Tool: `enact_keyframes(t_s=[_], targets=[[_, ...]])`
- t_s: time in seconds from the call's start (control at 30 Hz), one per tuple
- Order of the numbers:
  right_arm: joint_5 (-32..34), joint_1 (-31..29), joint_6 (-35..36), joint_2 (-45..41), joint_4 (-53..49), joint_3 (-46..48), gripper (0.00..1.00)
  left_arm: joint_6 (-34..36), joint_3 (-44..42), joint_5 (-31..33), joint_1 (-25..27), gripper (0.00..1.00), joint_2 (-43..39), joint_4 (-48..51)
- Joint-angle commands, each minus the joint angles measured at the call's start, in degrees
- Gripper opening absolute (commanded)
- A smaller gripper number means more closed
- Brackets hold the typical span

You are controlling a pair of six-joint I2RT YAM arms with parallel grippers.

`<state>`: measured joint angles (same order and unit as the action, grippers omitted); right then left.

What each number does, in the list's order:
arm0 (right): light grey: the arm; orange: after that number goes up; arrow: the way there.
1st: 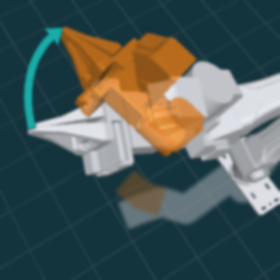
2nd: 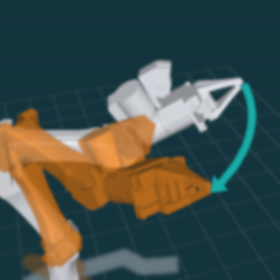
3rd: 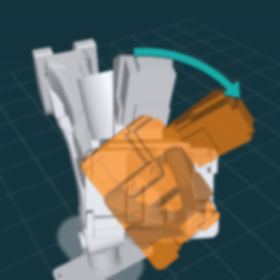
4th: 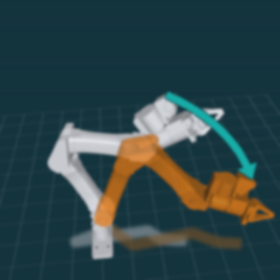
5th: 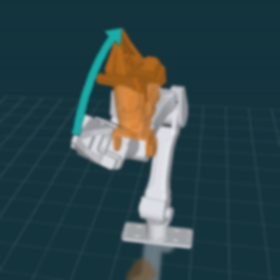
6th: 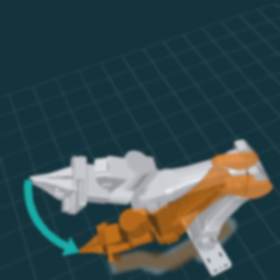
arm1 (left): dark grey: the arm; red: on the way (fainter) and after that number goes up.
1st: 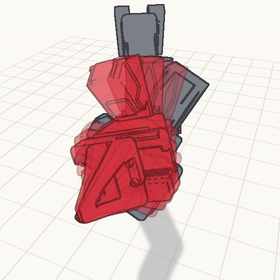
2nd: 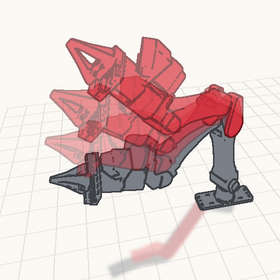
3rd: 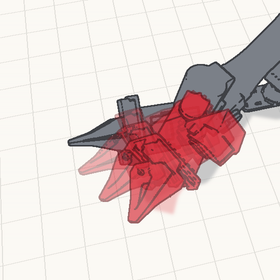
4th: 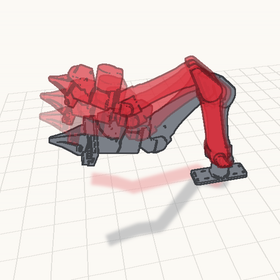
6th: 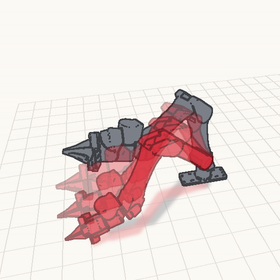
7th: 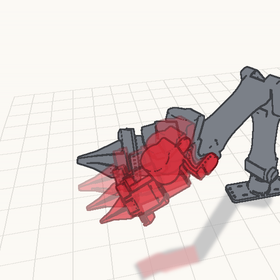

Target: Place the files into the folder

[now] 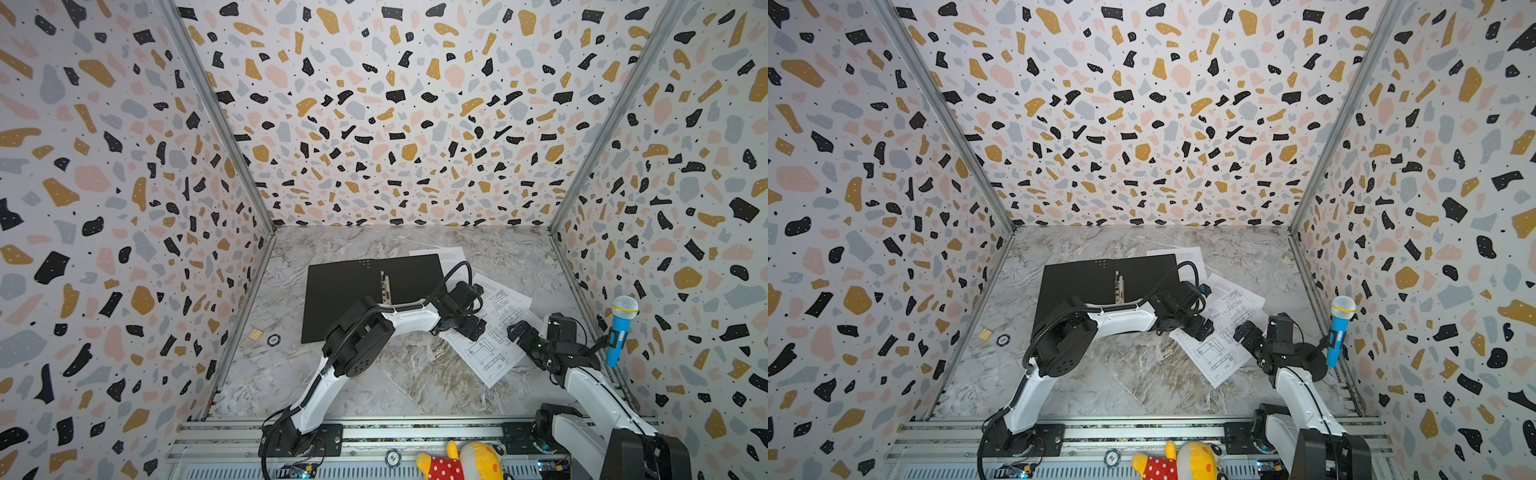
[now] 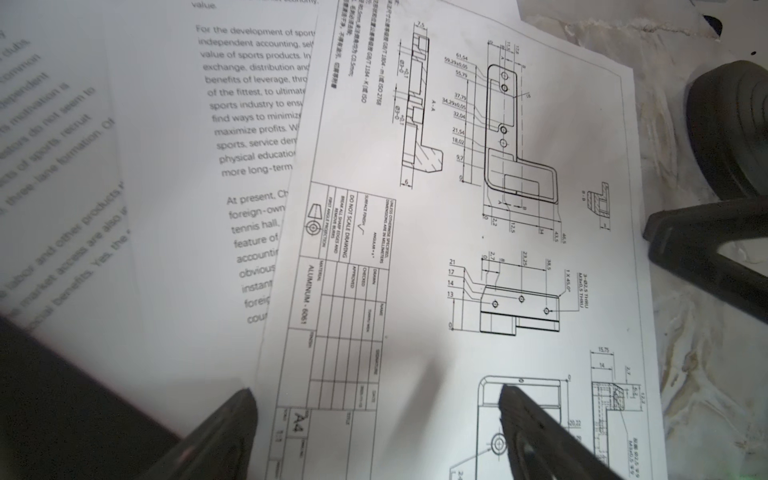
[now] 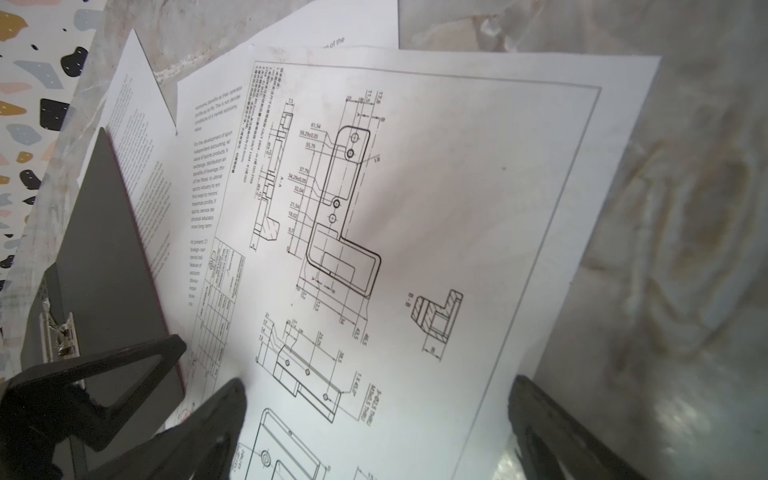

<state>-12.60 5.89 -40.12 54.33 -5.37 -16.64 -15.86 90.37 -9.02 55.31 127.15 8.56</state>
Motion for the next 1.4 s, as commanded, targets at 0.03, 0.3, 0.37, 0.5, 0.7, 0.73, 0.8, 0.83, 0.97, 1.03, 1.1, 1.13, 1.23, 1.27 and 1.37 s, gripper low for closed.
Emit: enact_keyframes(t_s=[0.03, 0.3, 0.37, 0.5, 0.7, 0.73, 0.8, 0.83, 0.97, 1.03, 1.1, 1.13, 1.23, 1.27, 1.37], targets=[[-2.59, 0.18, -1.45, 0.44, -2.60, 1.77, 0.99, -0.76, 0.18, -0.53, 0.24, 0.91, 0.85, -0.21], [-2.65, 1.46, -0.45, 0.25, -3.19, 1.36, 0.99, -0.58, 0.68, 1.76, 0.24, 0.91, 0.79, 1.00], [-2.52, 2.06, 0.16, 0.08, -3.71, 1.01, 0.99, -0.58, 0.86, 2.10, 0.24, 0.91, 0.60, 0.95], [-1.80, 3.02, 1.40, -0.58, -4.80, 0.22, 0.99, -0.60, 2.23, 2.66, 0.24, 0.91, 0.06, 0.93], [-1.70, 4.04, 2.28, -0.71, -5.32, -0.32, 0.99, 0.10, 5.73, 4.04, 0.16, 0.92, 0.15, 1.83], [-1.67, 4.04, 2.41, -0.70, -5.30, -0.36, 0.99, 0.34, 6.29, 4.16, 0.19, 0.92, 0.50, 2.26], [-1.73, 4.20, 2.50, -0.63, -5.29, -0.41, 0.99, 0.56, 7.03, 3.80, 0.20, 0.92, 1.39, 2.75], [-1.88, 4.22, 2.50, -0.63, -5.19, -0.43, 0.99, 0.65, 7.24, 3.28, 0.16, 0.92, 1.96, 2.82], [-2.25, 4.30, 2.50, -0.40, -4.93, -0.41, 0.99, 0.47, 7.45, 1.52, 0.22, 0.92, 3.38, 2.86], [-2.20, 4.37, 2.50, -0.36, -4.99, -0.48, 0.99, 0.33, 7.54, 0.98, 0.17, 0.92, 4.00, 2.91], [-2.26, 4.39, 2.50, -0.35, -5.26, -0.49, 0.99, 0.42, 7.49, 0.99, 0.21, 0.92, 4.43, 3.00], [-2.18, 4.39, 2.48, -0.43, -5.40, -0.58, 0.99, 0.47, 7.47, 0.95, 0.22, 0.92, 4.58, 3.12], [-2.11, 4.45, 2.50, -1.01, -6.32, -1.06, 0.99, 0.56, 7.45, 1.10, 0.17, 0.92, 4.96, 3.13], [-2.06, 4.48, 2.50, -1.31, -6.77, -1.25, 0.99, 0.61, 7.45, 1.05, 0.23, 0.92, 5.17, 3.17], [-1.58, 4.48, 2.46, -2.16, -8.57, -1.81, 0.99, 0.74, 7.37, 0.66, 0.19, 0.92, 5.28, 3.22]])
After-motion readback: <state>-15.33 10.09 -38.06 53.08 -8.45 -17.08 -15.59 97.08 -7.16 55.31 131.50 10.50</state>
